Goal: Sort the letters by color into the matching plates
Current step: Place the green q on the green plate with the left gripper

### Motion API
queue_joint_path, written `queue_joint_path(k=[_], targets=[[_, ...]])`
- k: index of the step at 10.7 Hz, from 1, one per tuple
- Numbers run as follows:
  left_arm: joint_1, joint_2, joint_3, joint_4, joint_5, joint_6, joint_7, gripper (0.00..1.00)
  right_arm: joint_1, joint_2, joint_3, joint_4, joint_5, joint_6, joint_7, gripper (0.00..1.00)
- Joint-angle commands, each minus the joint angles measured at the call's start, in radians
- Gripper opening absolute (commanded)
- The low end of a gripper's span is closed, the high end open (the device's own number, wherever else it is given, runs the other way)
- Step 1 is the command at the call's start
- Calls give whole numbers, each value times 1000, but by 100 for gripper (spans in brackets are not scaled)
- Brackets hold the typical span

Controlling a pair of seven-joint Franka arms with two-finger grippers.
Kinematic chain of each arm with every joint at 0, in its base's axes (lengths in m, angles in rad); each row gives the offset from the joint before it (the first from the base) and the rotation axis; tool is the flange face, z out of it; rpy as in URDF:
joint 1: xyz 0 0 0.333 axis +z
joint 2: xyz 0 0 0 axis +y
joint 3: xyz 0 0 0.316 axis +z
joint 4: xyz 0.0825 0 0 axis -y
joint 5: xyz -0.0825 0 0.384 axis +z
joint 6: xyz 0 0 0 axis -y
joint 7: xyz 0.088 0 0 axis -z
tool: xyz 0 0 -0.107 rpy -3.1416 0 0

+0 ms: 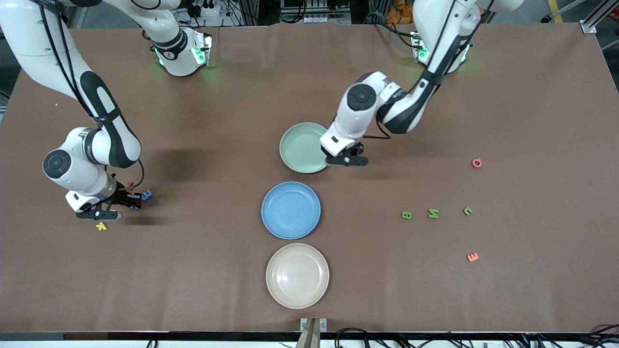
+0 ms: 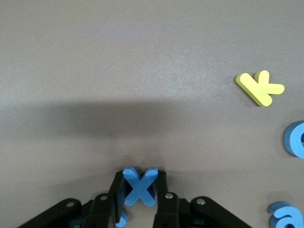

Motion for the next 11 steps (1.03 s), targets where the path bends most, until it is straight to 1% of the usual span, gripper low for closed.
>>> queue_joint_path(k=[1,2,3,4,5,6,8,9,10,11], targets=[[-97,36,9,79,-17,-20,-131,0,7,-23,0,-18,-5,5,8,14],[-126,67,9,116,-15,-21,-169,0,7,-44,0,-9,-5,0,6,14],[-140,93,9,149,-12,-20,-187,0,7,-67,0,14,-3,-61,6,14],[-149,110,9,167,-11,-21,-191,0,13,-83,0,58,-1,-156,9,14],[-155,117,11,170,-11,-21,-193,0,27,-90,0,89,15,-219,21,14],[-155,119,11,170,-9,-21,-193,0,53,-95,0,103,62,-224,37,14],[-154,119,11,170,-7,-21,-193,0,140,-92,0,143,231,-226,84,14],[-152,119,12,170,-4,-21,-187,16,184,-89,2,154,288,-224,133,14],[-152,119,15,169,-3,-21,-185,61,226,-81,11,177,301,-220,203,14],[-152,119,17,169,-4,-21,-185,100,261,-74,22,191,301,-216,286,14]])
